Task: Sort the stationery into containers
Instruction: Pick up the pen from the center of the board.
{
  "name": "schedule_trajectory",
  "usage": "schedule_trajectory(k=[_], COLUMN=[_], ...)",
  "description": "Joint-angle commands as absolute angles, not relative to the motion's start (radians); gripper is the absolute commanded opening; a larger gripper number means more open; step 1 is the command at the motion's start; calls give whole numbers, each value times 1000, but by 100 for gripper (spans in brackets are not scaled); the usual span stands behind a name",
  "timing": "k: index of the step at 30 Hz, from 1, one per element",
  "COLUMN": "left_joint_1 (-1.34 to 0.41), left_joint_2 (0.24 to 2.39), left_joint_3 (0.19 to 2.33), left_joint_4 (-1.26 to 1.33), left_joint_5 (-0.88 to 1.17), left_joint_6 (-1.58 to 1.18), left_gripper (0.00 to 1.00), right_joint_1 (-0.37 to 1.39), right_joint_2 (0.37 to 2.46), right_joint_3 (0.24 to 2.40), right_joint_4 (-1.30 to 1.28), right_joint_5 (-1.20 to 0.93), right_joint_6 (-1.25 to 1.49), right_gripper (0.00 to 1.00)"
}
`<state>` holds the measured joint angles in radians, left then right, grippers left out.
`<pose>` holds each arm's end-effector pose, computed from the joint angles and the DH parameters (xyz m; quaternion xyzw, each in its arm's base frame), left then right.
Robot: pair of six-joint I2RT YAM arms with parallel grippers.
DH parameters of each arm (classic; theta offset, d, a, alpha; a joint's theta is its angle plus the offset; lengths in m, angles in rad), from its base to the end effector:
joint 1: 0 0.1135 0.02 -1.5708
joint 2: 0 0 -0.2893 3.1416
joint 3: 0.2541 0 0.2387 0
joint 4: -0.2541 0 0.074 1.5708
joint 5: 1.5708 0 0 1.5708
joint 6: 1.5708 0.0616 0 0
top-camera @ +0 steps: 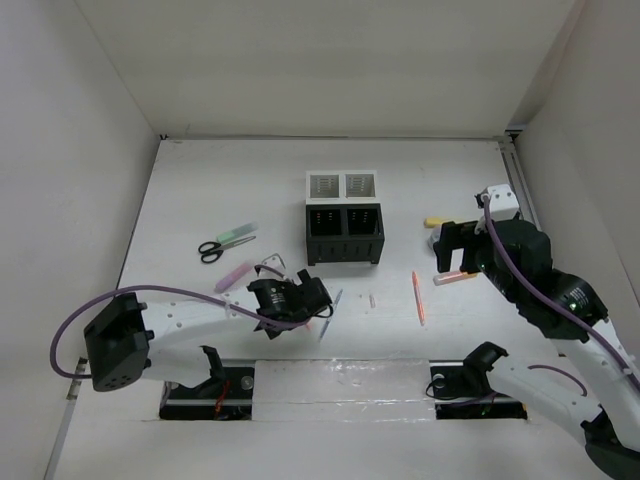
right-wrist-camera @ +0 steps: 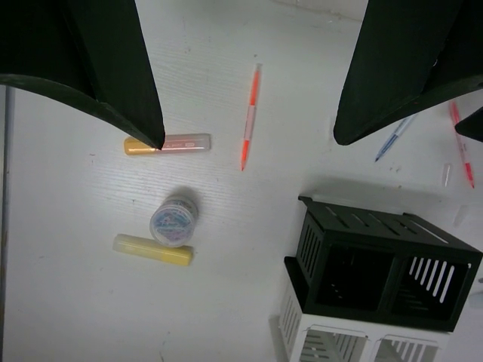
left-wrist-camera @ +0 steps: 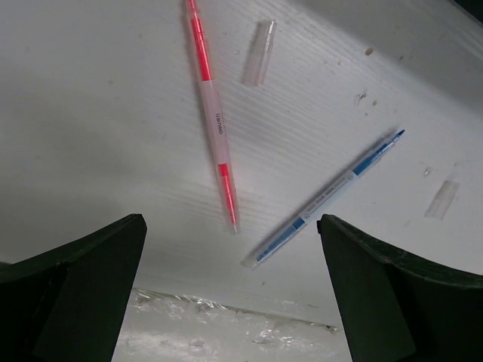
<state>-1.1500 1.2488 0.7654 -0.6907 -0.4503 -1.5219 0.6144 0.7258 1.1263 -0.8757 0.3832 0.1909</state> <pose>0.1106 -0.1816 0.2143 -0.2199 0.9310 -0.1359 0.2576 0.1028 0.0443 0.3909 -0.0792 0.8402 0.0508 0.5341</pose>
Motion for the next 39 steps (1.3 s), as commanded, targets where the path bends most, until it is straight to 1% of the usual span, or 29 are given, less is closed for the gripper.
schedule_trajectory(k=[1, 2, 4, 6, 11, 12, 14, 17, 20, 21, 22, 28, 31, 32, 33, 37, 39], left_joint_1=[-1154, -1154, -1154, -1154, -1144, -1131, -1112, -1112, -1112, -1112, -1112, -1112, -1112, -1112, -1112, -1112, -1112], left_joint_2=[1288, 1298, 1313, 1325, 1388, 1399, 1419, 1434, 1456, 1456, 1466, 1537, 1581, 1591, 1603, 1612, 1612], left_joint_3=[759, 759, 759, 759, 759, 759, 759, 759, 749, 749, 749, 761, 788, 788, 798, 798, 789], left_joint_4=[-716, -716, -727, -738, -768, -769, -769, -741, -701, -701, -689, -716, -739, -739, -739, -729, -729], left_joint_5=[-532, -544, -554, -574, -613, -614, -614, -614, -604, -595, -595, -577, -577, -566, -566, -543, -543], left_joint_6=[-1643, -1643, -1670, -1680, -1718, -1718, -1718, -1704, -1695, -1695, -1695, -1718, -1718, -1718, -1718, -1718, -1718], left_gripper=[97, 97, 93, 92, 90, 85, 84, 78, 77, 73, 72, 71, 68, 65, 58, 55, 51], right_joint_1=[607, 607, 607, 607, 607, 607, 607, 607, 607, 607, 607, 607, 607, 607, 607, 607, 607], right_joint_2=[701, 701, 701, 690, 681, 681, 681, 672, 663, 663, 654, 644, 634, 634, 623, 604, 604], right_joint_3=[1123, 1123, 1114, 1114, 1104, 1104, 1104, 1104, 1104, 1104, 1104, 1104, 1104, 1104, 1104, 1104, 1104], right_joint_4=[-807, -798, -798, -788, -779, -779, -770, -770, -770, -770, -770, -770, -770, -770, -770, -770, -770], right_joint_5=[344, 344, 334, 324, 304, 304, 295, 284, 284, 284, 284, 275, 265, 265, 265, 265, 265], right_joint_6=[183, 183, 183, 183, 183, 173, 173, 173, 173, 173, 173, 173, 173, 173, 173, 182, 183], right_gripper=[100, 100, 100, 100, 100, 100, 100, 100, 100, 100, 100, 100, 100, 100, 100, 100, 100])
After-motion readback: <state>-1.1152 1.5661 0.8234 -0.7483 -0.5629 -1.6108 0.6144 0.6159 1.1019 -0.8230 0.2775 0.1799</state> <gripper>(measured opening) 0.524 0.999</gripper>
